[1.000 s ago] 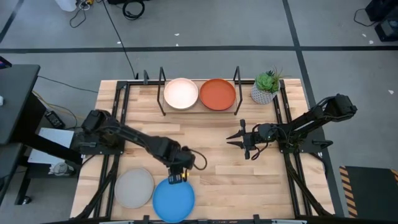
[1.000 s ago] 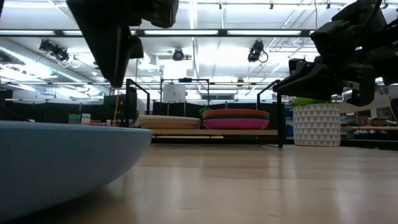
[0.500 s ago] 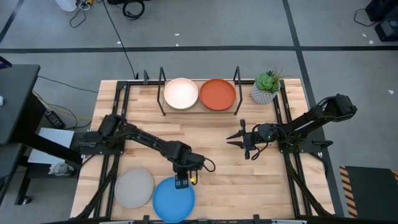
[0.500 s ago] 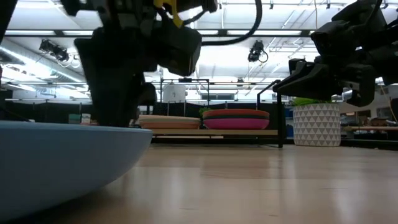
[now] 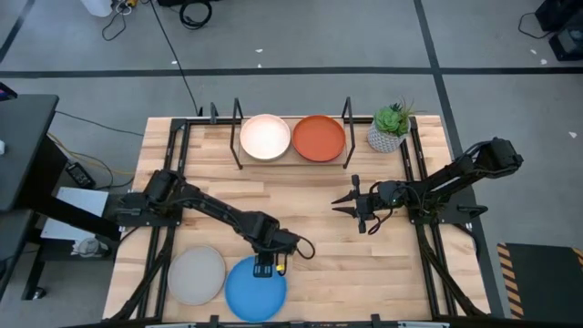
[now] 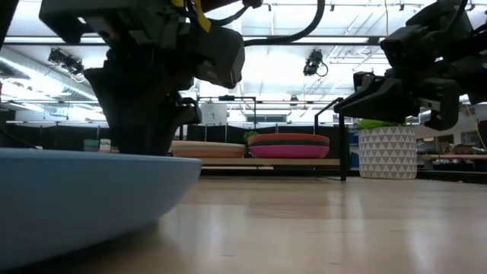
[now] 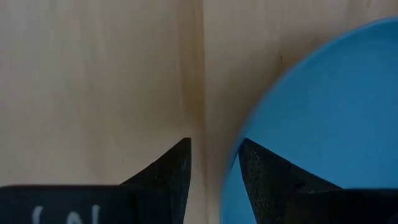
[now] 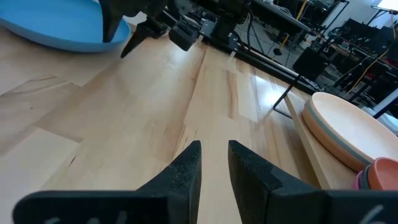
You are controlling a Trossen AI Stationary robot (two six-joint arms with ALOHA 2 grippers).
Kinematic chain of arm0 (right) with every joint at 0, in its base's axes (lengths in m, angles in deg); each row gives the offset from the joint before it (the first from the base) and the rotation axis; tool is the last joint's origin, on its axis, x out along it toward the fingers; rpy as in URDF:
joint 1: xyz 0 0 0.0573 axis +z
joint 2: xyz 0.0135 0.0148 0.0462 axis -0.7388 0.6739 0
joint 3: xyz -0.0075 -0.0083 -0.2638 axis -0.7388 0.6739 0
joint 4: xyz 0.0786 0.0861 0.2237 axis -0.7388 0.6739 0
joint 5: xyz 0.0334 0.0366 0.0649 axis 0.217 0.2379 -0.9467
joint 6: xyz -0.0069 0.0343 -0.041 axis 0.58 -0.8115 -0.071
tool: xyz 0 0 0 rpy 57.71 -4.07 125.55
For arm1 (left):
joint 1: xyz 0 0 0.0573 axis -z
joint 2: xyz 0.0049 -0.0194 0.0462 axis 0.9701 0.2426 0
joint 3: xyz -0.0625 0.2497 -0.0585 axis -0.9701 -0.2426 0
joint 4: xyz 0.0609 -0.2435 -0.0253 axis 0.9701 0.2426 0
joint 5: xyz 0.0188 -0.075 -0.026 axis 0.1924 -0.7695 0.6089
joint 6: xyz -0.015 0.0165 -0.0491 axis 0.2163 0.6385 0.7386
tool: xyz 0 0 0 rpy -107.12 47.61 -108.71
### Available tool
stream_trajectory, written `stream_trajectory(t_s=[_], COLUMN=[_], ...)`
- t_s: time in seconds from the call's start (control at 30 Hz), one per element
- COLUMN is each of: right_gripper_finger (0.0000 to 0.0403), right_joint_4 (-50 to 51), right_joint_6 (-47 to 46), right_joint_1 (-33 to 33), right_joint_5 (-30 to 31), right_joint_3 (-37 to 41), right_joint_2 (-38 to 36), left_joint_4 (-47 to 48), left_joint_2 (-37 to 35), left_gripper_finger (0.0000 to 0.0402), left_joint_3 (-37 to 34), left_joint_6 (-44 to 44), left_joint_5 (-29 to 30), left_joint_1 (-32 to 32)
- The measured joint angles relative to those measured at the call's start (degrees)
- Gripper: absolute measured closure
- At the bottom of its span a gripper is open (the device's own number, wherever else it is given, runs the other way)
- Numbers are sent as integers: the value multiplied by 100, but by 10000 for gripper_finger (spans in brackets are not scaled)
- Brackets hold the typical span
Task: Place and stack plates onto a shelf
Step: Stack the blue plate on top of the orange plate on the shelf
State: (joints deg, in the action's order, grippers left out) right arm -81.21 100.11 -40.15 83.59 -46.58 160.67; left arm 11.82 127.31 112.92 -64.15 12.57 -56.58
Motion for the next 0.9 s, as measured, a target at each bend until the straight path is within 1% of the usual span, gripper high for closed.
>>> stream_trajectory(t_s=[0.13, 0.23, 0.33, 0.5, 0.53, 0.67, 0.73, 0.83, 0.9], right_gripper_finger=[317, 317, 317, 317, 317, 317, 317, 317, 317], right_joint_4=[0, 0, 0, 2, 2, 37, 31, 43, 101], right_joint_6=[1, 1, 2, 4, 4, 12, 15, 15, 15], right_joint_1=[0, -1, -2, -1, -2, 0, 0, 0, 0], right_joint_5=[0, 0, 0, 0, 0, 34, 161, 336, 549], right_joint_3=[0, 0, 0, 0, 0, 0, 0, 0, -2], right_joint_2=[0, 0, 0, 0, 0, 0, 0, 0, -2], left_joint_4=[0, 47, 203, 293, 322, 706, 913, 956, 1111], left_joint_2=[0, 0, 0, -3, -16, -95, -197, -342, -393], left_gripper_finger=[262, 278, 308, 378, 386, 388, 388, 389, 389], left_joint_3=[0, 0, 0, 5, 14, 86, 197, 367, 500], left_joint_6=[-224, -436, -523, -553, -545, -168, 76, 271, 388], left_joint_5=[250, 621, 796, 752, 725, 749, 787, 886, 908], left_joint_1=[2, -19, -84, -223, -261, -563, -846, -1336, -1689])
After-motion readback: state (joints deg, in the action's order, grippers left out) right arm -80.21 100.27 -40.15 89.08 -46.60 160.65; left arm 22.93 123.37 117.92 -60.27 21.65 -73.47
